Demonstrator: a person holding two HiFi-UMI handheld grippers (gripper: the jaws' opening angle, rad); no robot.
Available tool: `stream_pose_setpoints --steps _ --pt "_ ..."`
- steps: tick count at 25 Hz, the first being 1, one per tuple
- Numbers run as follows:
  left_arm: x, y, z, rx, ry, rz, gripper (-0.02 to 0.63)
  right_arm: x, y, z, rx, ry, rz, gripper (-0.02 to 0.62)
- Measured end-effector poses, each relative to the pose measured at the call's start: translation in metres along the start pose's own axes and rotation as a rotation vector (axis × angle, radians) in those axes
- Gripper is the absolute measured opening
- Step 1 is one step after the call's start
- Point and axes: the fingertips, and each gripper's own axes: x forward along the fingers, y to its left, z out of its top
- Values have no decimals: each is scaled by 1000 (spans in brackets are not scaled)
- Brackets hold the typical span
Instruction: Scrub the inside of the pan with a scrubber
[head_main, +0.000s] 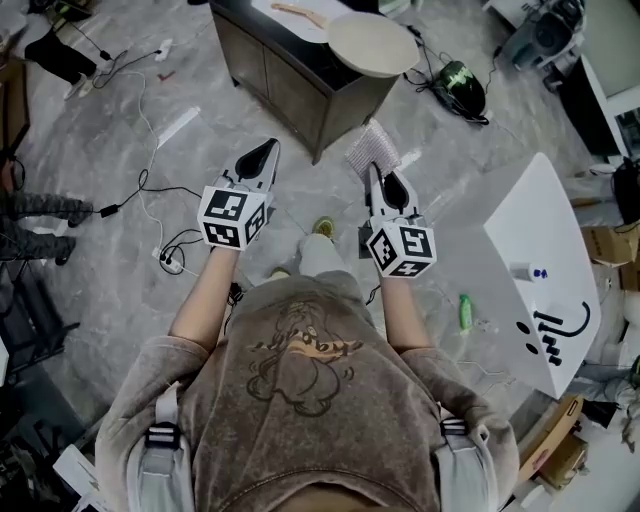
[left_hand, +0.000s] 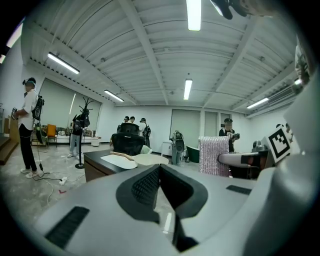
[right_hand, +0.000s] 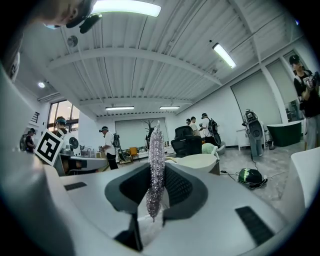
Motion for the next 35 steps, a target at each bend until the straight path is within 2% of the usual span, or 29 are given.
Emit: stream_pose_setpoints --steps 13,16,23,35 --pt "62 35 1 10 31 -46 17 71 -28 -2 14 8 -41 88" --pt "92 43 1 9 59 -57 17 92 -44 2 19 16 -52 88" --pt "171 70 29 -13 22 -105 17 166 -92 26 32 11 -77 89" --pt "304 124 69 -51 25 -83 17 289 -156 59 30 51 -13 89"
